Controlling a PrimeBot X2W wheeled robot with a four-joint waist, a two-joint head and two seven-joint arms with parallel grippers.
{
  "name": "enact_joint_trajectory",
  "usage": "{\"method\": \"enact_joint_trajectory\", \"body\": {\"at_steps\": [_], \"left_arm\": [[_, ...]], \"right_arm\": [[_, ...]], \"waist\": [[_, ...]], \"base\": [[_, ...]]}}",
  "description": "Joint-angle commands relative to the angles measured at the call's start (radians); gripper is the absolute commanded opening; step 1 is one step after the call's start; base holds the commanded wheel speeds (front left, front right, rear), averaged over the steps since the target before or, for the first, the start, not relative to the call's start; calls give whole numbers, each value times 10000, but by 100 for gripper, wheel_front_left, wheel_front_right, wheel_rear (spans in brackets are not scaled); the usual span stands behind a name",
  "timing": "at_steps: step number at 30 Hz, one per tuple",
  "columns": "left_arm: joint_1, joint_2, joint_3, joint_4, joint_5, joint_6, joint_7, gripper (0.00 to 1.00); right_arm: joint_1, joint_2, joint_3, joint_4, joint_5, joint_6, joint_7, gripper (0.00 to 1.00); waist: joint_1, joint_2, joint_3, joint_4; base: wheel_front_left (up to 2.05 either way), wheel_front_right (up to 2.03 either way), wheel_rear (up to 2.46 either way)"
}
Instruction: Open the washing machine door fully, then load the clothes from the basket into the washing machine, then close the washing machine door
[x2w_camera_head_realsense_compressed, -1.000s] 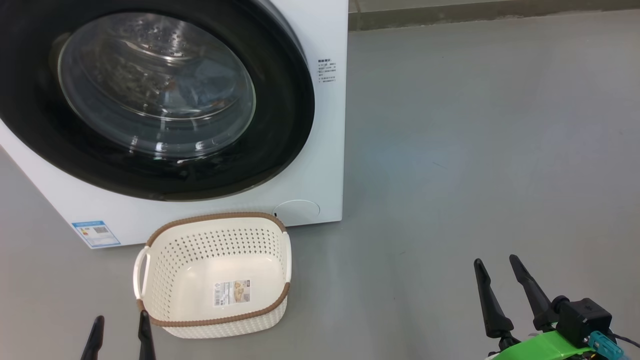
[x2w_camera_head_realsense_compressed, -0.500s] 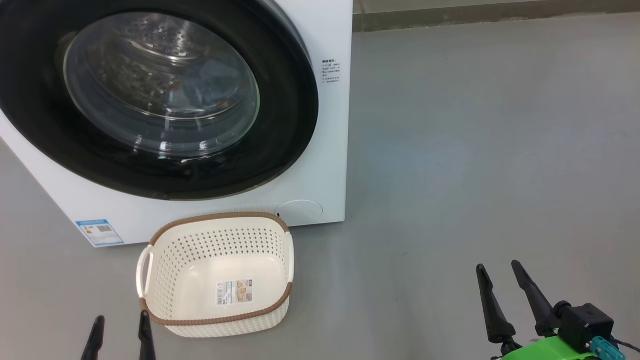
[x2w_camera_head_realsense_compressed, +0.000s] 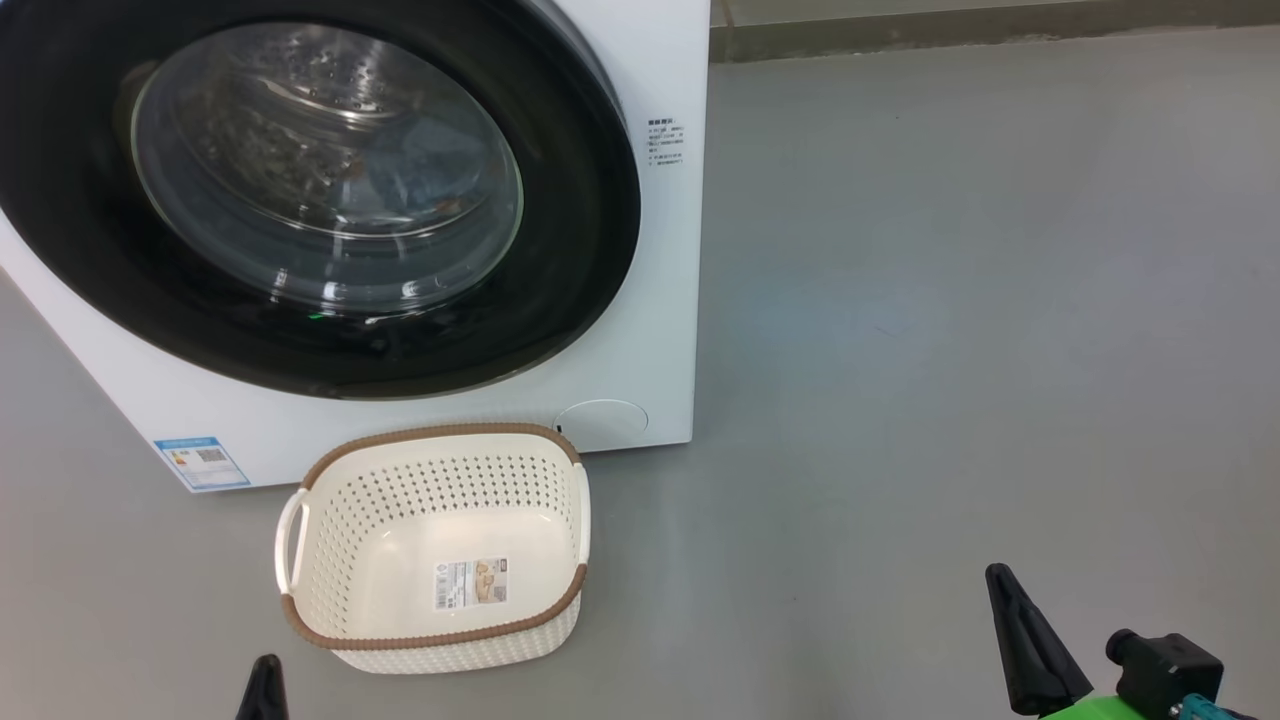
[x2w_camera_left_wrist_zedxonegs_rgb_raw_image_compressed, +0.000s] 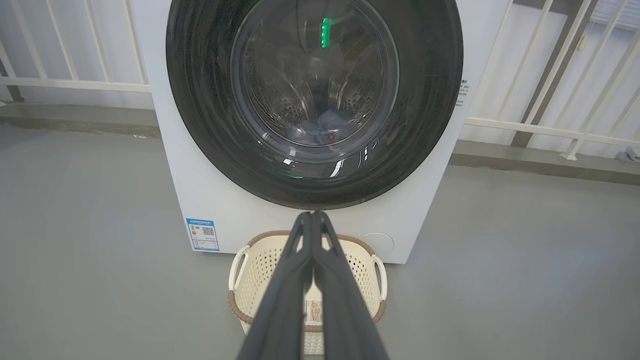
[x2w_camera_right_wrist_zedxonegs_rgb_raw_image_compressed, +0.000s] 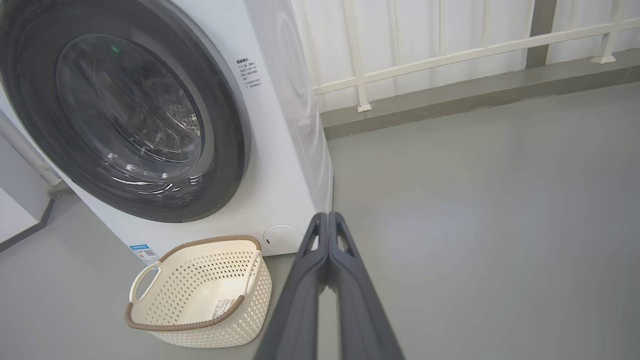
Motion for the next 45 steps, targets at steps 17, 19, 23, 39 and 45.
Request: {"method": "enact_joint_trajectory", "body": {"at_steps": [17, 19, 23, 39, 45], "left_arm": [[-597, 245, 70, 221, -2226, -192, 422, 0], [-652, 257, 73, 268, -2466, -210, 470, 0], [-761, 282, 83, 361, -2945, -245, 567, 0], [-1179, 363, 145, 673, -4835, -383, 971, 0], [-1310, 384, 170, 774, -5422, -426, 1103, 0]], "right_arm": [[-381, -92, -61, -147, 2181, -10, 514, 0], [-403, -96, -69, -138, 2405, -11, 570, 0], [-447, -104, -84, -121, 2852, -13, 682, 0], [-619, -128, -156, -55, 4631, -20, 1134, 0], [-674, -134, -181, -34, 5185, -23, 1278, 0]], "waist": [[-2, -1, 21, 16], [-2, -1, 22, 18], [-2, -1, 25, 21], [-2, -1, 35, 36], [-2, -1, 38, 41]], "base": [[0, 0, 0], [0, 0, 0], [0, 0, 0], [0, 0, 0], [0, 0, 0]]}}
